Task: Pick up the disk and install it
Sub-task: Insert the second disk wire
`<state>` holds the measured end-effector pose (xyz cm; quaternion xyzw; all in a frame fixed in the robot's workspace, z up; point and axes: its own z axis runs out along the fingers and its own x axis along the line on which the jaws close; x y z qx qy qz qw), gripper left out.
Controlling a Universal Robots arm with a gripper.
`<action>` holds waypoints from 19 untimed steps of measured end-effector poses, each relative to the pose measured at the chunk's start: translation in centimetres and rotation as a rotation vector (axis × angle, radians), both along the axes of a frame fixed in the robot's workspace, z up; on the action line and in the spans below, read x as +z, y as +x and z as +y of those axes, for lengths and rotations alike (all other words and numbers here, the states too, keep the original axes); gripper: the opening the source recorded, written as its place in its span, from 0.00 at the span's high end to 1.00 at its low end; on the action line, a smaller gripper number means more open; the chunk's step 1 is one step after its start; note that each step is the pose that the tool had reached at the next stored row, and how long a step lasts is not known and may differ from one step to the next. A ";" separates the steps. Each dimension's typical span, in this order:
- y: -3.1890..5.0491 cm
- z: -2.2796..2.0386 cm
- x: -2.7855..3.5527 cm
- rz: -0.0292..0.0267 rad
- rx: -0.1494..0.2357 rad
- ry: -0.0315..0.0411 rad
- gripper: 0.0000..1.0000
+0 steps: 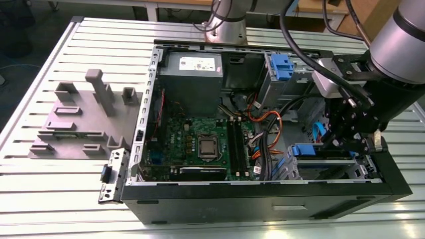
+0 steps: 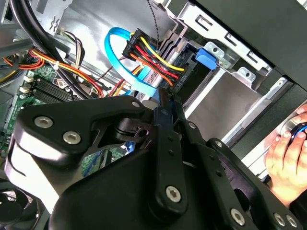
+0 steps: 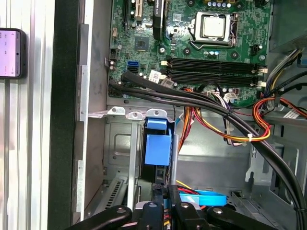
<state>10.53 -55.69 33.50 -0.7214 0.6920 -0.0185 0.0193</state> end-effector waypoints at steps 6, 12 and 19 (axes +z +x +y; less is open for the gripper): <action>0.00 -0.09 -0.09 0.0000 -0.001 0.0000 0.84; 0.00 -0.20 -0.28 0.0000 -0.002 -0.0001 0.84; 0.00 -0.30 -0.58 0.0000 -0.002 -0.0004 0.84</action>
